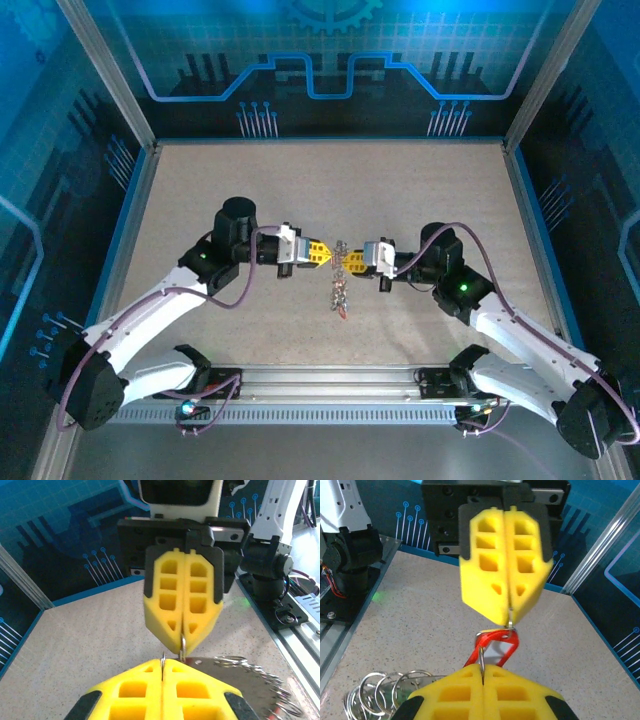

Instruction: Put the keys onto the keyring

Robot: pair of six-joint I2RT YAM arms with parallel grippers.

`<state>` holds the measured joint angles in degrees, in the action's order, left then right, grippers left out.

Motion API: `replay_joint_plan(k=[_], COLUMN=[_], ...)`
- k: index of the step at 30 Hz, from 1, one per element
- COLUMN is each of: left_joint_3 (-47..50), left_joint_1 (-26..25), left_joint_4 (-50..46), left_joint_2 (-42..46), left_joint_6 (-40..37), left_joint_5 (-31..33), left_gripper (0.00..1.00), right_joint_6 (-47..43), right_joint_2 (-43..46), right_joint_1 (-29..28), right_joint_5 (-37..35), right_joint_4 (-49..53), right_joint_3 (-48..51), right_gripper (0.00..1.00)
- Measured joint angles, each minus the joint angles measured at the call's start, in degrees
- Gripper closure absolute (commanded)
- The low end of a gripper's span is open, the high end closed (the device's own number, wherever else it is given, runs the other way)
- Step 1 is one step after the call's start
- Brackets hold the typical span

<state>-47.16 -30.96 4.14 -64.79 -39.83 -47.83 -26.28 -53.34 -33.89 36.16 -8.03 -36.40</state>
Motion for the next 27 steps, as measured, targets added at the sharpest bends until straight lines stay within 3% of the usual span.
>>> replay_joint_plan(k=[10, 27], left_joint_3=[0.4, -0.1], left_joint_1=[-0.7, -3.5], left_joint_4=[-0.5, -6.1], left_joint_2=[0.0, -0.6], left_joint_6=[-1.3, -8.6], left_joint_5=[0.6, 3.7], left_gripper=[1.00, 1.00], right_joint_6=[0.6, 1.3], right_joint_2=[-1.6, -2.1], right_joint_1=[0.2, 0.3], right_joint_5=[3.9, 3.1], right_joint_4=[1.3, 3.1], right_joint_3=[-0.3, -0.7], right_gripper=[1.00, 1.00])
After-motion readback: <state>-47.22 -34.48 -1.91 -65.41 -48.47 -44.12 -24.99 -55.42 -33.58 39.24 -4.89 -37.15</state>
